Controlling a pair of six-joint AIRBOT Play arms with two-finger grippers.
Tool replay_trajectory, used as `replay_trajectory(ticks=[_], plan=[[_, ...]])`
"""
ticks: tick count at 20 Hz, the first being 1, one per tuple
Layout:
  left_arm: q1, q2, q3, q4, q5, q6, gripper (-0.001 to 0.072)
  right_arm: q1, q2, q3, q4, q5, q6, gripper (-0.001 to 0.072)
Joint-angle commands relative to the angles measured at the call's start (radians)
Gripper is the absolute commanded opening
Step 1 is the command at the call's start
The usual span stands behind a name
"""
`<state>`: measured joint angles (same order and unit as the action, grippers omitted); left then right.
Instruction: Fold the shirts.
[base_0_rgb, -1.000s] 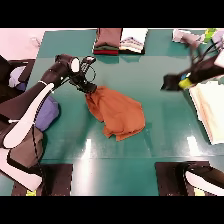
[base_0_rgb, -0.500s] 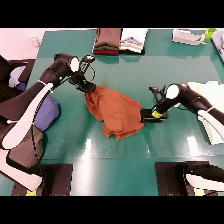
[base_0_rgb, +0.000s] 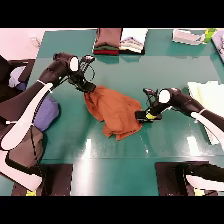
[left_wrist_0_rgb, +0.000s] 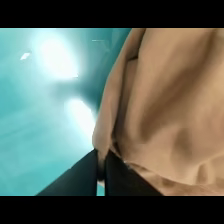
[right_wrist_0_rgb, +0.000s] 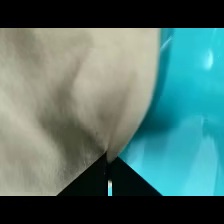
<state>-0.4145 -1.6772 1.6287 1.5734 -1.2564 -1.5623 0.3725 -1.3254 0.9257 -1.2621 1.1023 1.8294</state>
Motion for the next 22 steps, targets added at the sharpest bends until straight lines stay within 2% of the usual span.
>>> replay_trajectory(ticks=[1,4,12,17,20,22], plan=[[0.003,0.074,0.016,0.113,-0.003,-0.001,0.0028,-0.077,0.111,0.039,-0.061,0.026,-0.009,0.0022],[0.021,0.227,0.045,0.140,0.039,-0.001,0.0028,-0.200,0.257,0.201,-0.158,0.124,-0.042,0.0021],[0.024,0.716,0.060,0.119,0.190,-0.001,0.0028,-0.421,0.485,0.731,-0.153,0.229,-0.151,0.0020],[0.024,0.934,0.062,0.064,0.309,0.000,0.0028,-0.488,0.514,0.955,-0.153,0.242,-0.157,0.0020],[0.024,0.989,0.062,0.021,0.399,0.000,0.0028,-0.531,0.462,1.106,-0.152,0.272,-0.174,0.0020],[0.024,0.988,0.062,0.015,0.409,0.000,0.0028,-0.539,0.403,1.204,-0.149,0.288,-0.182,0.0020]])
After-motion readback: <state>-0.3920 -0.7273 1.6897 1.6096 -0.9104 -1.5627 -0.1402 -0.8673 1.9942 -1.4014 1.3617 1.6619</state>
